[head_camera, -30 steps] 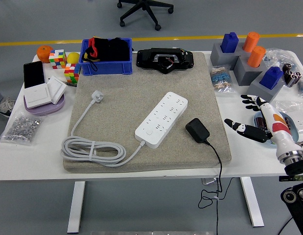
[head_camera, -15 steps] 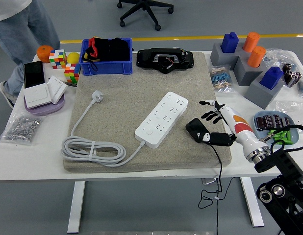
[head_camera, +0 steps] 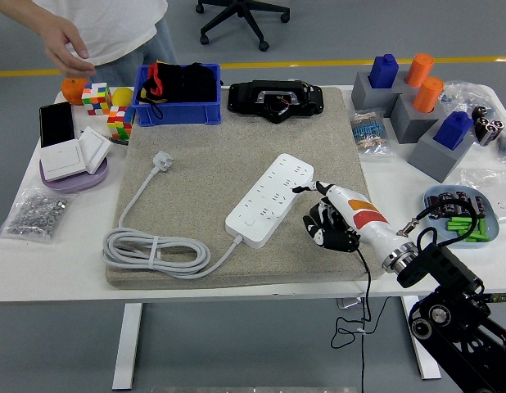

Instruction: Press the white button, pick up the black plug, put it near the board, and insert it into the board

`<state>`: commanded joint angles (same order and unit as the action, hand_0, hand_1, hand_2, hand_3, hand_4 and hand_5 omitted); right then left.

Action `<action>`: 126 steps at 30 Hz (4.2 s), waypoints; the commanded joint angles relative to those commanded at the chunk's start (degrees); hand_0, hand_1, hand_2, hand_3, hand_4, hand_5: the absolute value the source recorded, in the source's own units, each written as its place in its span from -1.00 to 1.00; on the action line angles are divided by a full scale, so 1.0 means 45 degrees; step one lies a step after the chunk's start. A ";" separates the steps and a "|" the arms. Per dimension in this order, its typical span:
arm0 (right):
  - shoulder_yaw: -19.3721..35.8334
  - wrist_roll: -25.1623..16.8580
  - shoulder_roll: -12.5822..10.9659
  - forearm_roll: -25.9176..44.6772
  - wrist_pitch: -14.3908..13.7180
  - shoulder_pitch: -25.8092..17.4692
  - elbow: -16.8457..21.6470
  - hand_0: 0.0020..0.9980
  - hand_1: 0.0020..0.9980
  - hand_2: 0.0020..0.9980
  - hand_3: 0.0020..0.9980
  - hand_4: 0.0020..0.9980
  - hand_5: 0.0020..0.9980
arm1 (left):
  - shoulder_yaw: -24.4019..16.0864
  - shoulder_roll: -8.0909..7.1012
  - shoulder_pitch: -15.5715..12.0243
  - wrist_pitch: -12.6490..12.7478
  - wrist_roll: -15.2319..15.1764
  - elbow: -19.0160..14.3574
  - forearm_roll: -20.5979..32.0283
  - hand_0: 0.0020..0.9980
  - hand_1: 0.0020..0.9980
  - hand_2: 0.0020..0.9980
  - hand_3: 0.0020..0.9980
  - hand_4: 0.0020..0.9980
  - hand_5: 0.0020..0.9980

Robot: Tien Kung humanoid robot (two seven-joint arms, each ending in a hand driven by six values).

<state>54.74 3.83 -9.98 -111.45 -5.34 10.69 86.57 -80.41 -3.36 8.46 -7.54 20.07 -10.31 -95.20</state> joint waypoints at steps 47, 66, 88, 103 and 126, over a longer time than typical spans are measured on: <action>-0.3390 0.0386 0.1807 -0.0839 0.0236 0.3975 -0.4942 -1.00 -1.00 -0.93 0.33 -0.34 -1.00 | 0.0121 -0.0076 -0.0045 -0.0091 0.0053 0.0000 -0.0135 0.37 0.35 0.32 0.37 0.12 -0.61; -0.3403 0.0498 0.1728 -0.0751 0.0353 0.4057 -0.4667 -1.00 -1.00 -0.93 0.32 -0.34 -1.00 | 0.0095 -0.0052 -0.0053 -0.0094 0.0065 0.0000 -0.0167 0.37 0.35 0.32 0.37 0.12 -0.61; -0.3623 0.0425 0.1735 -0.0767 0.0411 0.4093 -0.4959 -1.00 -1.00 -0.93 0.30 -0.31 -1.00 | 0.0174 -0.0034 -0.0056 -0.0105 0.0048 0.0000 -0.0122 0.37 0.36 0.32 0.37 0.12 -0.61; -0.3650 0.0368 0.1717 -0.0799 0.0410 0.4086 -0.4948 -1.00 -1.00 -0.93 0.30 -0.30 -1.00 | 0.0184 -0.0024 -0.0038 -0.0111 0.0049 0.0000 -0.0122 0.37 0.35 0.32 0.37 0.12 -0.61; -0.1533 -0.0370 0.0923 -0.0547 -0.0474 0.2874 -0.1978 -0.73 -0.75 -0.61 0.30 -0.16 -1.00 | 0.0098 -0.0032 -0.0060 -0.0087 0.0050 0.0000 -0.0145 0.37 0.35 0.32 0.37 0.12 -0.61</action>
<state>47.84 2.16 -5.83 -113.92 -7.47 23.62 77.67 -79.97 -3.51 8.19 -7.93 20.30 -10.31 -95.85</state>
